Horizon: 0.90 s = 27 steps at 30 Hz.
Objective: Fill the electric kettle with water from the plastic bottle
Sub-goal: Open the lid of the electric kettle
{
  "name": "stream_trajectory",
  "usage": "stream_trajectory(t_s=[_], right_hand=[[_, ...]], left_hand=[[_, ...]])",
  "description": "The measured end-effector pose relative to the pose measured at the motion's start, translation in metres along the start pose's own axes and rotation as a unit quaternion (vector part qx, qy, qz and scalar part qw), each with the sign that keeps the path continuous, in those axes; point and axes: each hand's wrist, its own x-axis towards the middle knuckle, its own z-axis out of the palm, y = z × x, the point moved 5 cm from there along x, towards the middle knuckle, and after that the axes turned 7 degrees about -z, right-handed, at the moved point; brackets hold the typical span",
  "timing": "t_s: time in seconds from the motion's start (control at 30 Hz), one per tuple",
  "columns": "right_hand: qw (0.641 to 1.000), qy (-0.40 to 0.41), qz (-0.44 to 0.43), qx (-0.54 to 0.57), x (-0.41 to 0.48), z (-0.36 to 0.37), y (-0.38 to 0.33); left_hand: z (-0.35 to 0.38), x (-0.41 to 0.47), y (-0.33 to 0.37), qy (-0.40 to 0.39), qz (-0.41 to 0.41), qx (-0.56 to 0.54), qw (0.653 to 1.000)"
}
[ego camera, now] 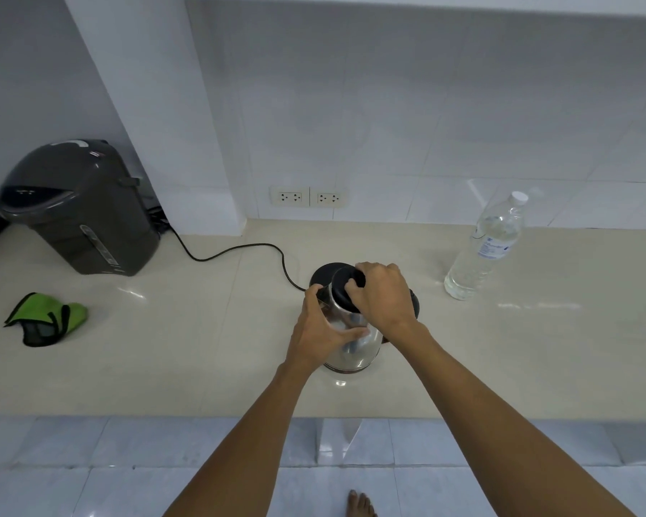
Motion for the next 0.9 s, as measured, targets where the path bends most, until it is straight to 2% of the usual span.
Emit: stream_trajectory(t_s=[0.5,0.8,0.9], right_hand=[[0.977,0.013,0.052,0.207,-0.006,-0.038,0.029],[0.949,0.037,0.077,0.302,-0.016,-0.047,0.043],[0.928,0.039,0.104,0.355,-0.018,-0.044,0.051]], left_hand=[[0.0,-0.001,-0.001,0.003,-0.003,-0.012,1.0],[0.0,-0.002,-0.002,0.012,-0.017,-0.01,1.0],[0.0,-0.003,-0.001,0.013,-0.021,-0.007,1.0]])
